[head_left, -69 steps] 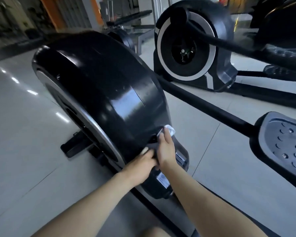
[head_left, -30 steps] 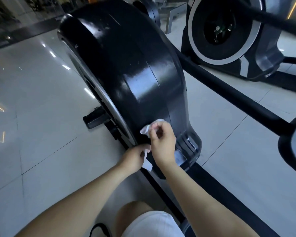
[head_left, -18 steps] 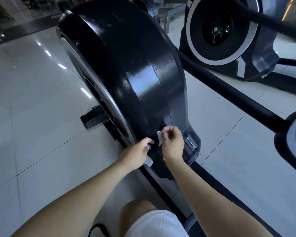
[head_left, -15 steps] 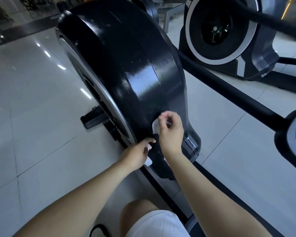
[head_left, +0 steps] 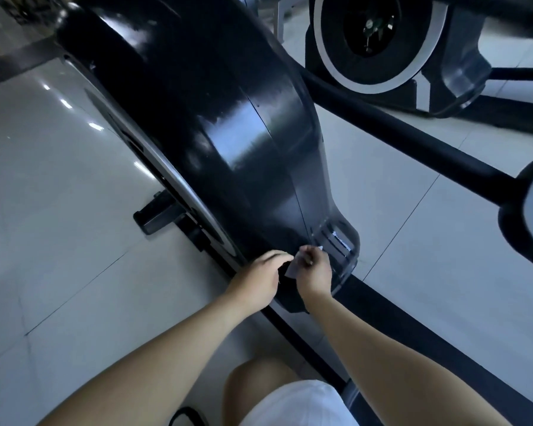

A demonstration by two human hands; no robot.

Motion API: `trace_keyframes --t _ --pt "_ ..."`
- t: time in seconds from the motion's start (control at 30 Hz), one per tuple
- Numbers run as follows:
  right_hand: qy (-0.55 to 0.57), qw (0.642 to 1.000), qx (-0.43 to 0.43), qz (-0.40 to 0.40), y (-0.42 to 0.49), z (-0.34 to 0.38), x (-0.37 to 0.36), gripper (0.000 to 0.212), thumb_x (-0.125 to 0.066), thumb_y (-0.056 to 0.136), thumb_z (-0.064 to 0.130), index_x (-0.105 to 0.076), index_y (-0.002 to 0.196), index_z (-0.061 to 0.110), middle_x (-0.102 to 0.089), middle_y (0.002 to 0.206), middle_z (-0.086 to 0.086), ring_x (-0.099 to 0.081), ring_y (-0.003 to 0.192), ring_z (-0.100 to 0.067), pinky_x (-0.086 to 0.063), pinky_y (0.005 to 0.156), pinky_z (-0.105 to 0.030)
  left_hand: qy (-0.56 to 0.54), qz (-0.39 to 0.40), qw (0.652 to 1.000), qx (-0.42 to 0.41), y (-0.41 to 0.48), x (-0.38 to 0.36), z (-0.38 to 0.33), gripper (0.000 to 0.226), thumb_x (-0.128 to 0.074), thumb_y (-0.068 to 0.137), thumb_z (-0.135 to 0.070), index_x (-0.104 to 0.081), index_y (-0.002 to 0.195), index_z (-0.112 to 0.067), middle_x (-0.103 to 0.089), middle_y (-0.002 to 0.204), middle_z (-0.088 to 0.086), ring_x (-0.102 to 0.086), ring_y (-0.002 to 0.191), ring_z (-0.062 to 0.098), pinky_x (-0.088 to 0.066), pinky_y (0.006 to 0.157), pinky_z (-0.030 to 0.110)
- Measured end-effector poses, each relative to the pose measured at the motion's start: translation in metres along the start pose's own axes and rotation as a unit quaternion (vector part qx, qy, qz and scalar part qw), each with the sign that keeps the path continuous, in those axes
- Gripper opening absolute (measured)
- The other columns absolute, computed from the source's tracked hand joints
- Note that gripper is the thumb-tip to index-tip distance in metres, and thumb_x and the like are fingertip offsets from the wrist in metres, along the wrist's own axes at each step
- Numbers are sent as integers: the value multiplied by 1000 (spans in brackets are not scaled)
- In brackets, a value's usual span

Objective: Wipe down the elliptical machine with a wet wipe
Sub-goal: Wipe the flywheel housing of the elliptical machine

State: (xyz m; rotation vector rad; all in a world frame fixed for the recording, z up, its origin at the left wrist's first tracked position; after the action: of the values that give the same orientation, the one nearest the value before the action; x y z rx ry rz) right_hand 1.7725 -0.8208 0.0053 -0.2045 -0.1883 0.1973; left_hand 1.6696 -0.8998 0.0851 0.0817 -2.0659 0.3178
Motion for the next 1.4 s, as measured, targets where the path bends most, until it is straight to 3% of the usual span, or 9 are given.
trace_keyframes --t 0.27,0.43,0.53,0.63,0.83,0.93,1.07,1.23,1.4 --pt "-67 997 -20 -14 17 -39 37 28 -54 95 0 -73 112 12 -62 111 -2 -62 105 -22 -39 82 -18 30 31 999 -31 23 -33 -1 60 -45 92 6 -57 144 -20 -41 158 -13 -47 138 12 -42 113 34" --pt "12 999 30 -4 33 -4 31 29 -52 101 4 -68 124 11 -66 125 -1 -59 115 -11 -38 89 -1 86 22 993 -83 31 -49 8 58 -37 92 3 -57 144 -16 -44 157 -6 -34 148 12 -37 117 38" --pt "-12 998 47 47 34 -4 25 43 -45 103 -1 -56 142 11 -57 135 7 -48 126 -3 -28 95 5 137 38 986 -90 35 -54 4 63 -36 96 4 -42 154 -17 -26 167 -6 -13 156 9 -33 120 39" --pt "-51 996 18 78 22 -35 35 46 -44 108 10 -44 153 14 -41 158 6 -33 148 -9 -22 115 -11 156 50 983 -78 38 -62 -4 66 -32 98 5 -26 160 -16 -5 171 -6 3 156 6 -25 122 37" --pt "-59 997 -33 32 14 -50 56 39 -35 102 -6 -44 141 -7 -40 155 -15 -40 135 -31 -35 98 -20 177 72 979 -73 45 -71 -6 66 -28 98 6 -20 162 -13 2 172 -4 10 156 8 -17 125 32" --pt "-65 997 -5 29 21 -38 45 41 -39 105 6 -49 145 7 -48 149 0 -49 134 -19 -35 100 -18 183 67 978 -79 47 -71 -8 65 -29 99 5 -22 161 -13 0 172 -4 8 156 8 -17 125 31" --pt "-54 992 45 108 37 -30 28 45 -41 108 18 -42 153 10 -35 151 11 -25 144 -2 -16 124 -22 182 74 978 -68 48 -71 -9 51 -38 101 -5 -42 152 -11 -5 171 -6 6 156 7 -23 124 35" --pt "-76 993 43 77 27 -52 43 50 -39 109 15 -30 159 13 -19 166 7 -14 151 -2 -14 115 -11 209 84 972 -69 52 -76 -11 67 -40 99 -3 -20 162 -16 2 172 -6 9 156 8 -19 125 32" --pt "17 995 -98 17 27 -75 54 56 -39 104 26 -29 158 36 -26 167 8 -27 153 -17 -24 125 -41 246 78 964 -58 62 -80 -24 65 -34 101 -4 -18 162 -17 2 172 -6 8 156 8 -18 122 31"
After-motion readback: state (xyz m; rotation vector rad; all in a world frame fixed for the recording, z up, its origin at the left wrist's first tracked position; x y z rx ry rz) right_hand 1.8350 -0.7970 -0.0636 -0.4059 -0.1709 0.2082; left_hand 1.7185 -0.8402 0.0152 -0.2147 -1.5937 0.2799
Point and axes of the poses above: each hand's wrist, its own y-axis towards the middle knuckle, its own x-axis out of the back of the hand, z = x × y, the point moved 2 cm from there along y, towards the middle knuckle
